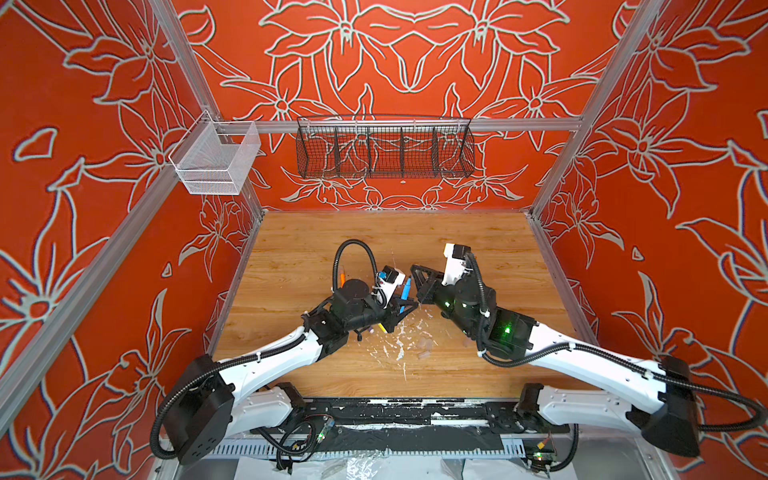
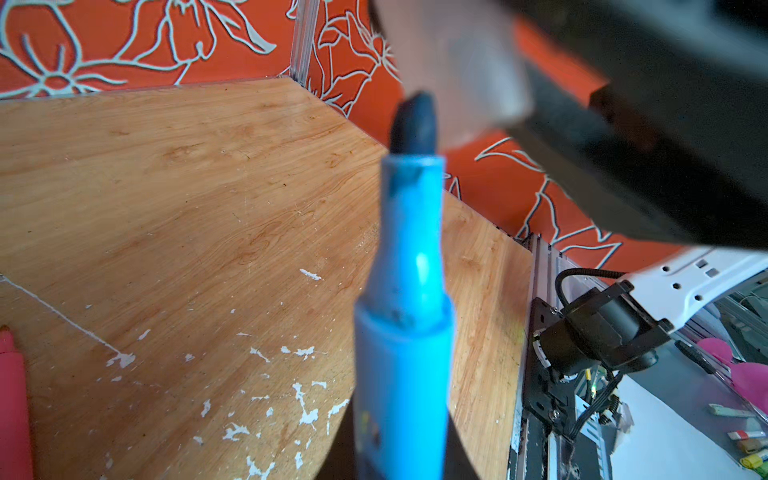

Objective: Insert the pens into the pen caps
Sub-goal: 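Lift the white cap with the right gripper toward the held blue marker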

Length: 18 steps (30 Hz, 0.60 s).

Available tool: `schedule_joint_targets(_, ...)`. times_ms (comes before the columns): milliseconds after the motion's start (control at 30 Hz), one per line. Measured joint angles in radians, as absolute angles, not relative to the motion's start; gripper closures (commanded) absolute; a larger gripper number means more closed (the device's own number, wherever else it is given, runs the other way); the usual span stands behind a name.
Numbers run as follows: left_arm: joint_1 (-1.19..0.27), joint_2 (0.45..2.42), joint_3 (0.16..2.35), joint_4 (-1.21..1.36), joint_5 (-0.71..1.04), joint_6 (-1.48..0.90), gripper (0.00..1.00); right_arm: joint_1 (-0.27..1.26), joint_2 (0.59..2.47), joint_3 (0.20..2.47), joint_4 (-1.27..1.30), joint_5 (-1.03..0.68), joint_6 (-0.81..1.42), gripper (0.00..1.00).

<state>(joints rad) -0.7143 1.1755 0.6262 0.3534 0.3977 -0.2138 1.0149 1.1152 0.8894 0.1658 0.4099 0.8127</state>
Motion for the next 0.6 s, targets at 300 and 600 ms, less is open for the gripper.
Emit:
schedule_joint_targets(300, -0.714, 1.171, 0.626, 0.354, 0.406, -0.214, 1.0, 1.015, 1.12, 0.925, 0.199, 0.422, 0.784, 1.0)
schedule_joint_targets(600, -0.714, 1.167, 0.626, 0.353, 0.405, -0.213, 1.0, 1.017, 1.171, 1.019, 0.158, 0.392, 0.758, 1.0)
